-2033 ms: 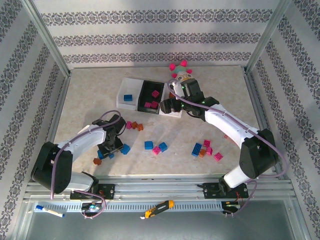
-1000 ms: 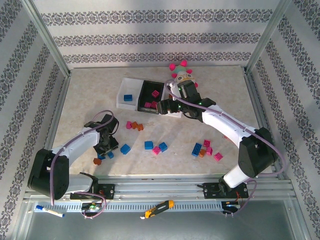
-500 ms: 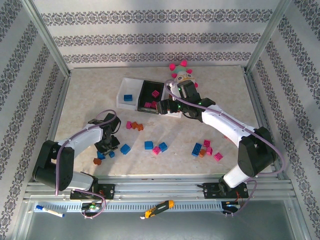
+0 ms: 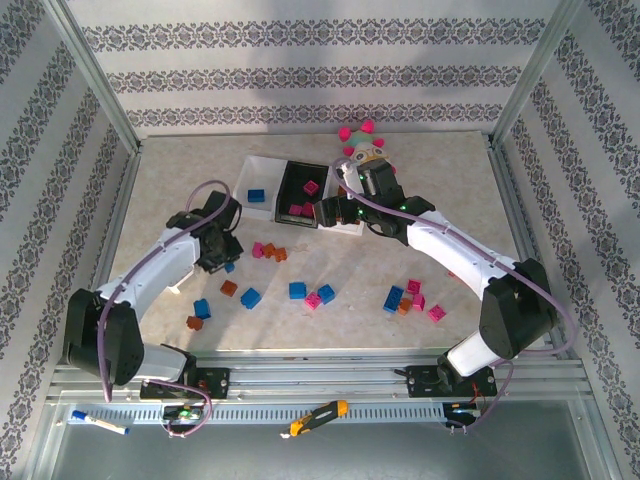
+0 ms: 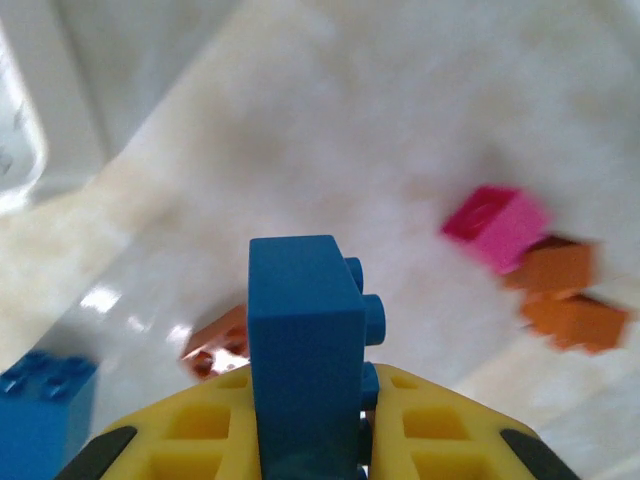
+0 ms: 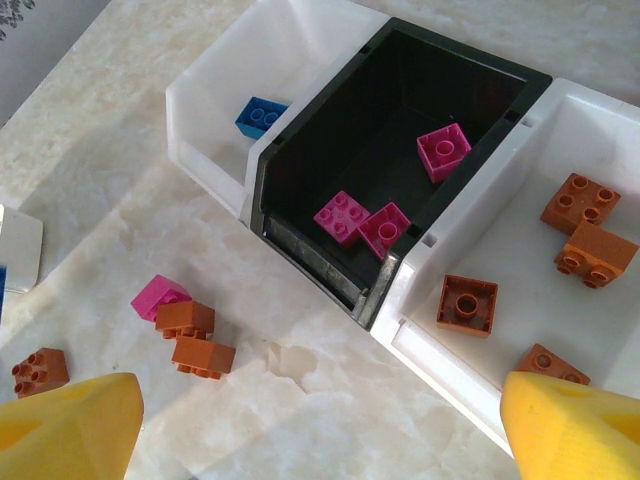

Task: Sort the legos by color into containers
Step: Pick up the lego from the bottom-left of the table, then place the lego in the container.

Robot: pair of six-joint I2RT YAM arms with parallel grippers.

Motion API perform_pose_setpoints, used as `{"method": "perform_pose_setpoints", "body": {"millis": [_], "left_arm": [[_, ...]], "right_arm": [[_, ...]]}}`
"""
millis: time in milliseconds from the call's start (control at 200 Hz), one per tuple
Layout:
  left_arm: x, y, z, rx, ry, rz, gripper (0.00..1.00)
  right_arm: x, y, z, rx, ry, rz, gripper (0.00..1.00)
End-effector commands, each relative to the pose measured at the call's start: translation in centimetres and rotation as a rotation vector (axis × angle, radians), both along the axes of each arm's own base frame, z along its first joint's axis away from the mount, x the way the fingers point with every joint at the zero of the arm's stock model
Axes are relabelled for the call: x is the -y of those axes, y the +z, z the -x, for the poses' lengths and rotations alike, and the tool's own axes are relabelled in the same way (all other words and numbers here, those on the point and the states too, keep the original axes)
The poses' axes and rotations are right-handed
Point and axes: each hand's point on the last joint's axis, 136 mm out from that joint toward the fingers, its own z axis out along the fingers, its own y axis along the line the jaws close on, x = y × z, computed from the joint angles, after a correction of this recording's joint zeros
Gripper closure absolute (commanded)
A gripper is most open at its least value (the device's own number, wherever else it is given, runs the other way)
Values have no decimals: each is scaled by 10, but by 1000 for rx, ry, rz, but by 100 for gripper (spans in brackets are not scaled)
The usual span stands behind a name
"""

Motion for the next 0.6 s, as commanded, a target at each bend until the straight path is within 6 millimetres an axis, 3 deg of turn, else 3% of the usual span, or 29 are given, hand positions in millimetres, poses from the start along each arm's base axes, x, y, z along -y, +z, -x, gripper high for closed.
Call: {"method": "perform_pose_setpoints", "body": {"millis": [0, 160, 325, 515, 595], "left_arm": [[12, 16, -59, 120, -61, -7, 81], [27, 33, -139, 184, -138, -41, 80], [28, 30, -205, 213, -155, -44, 80], [27, 19, -255, 200, -174, -46, 78], [31, 20, -266, 200, -196, -48, 63]], "right_arm": [[0, 13, -2, 26, -18, -18, 8], [2, 14, -1, 25, -35, -18, 8], [11, 17, 2, 33, -72, -15, 8], [23, 18, 4, 41, -119, 0, 8], [27, 17, 5, 42, -131, 8, 8]]}}
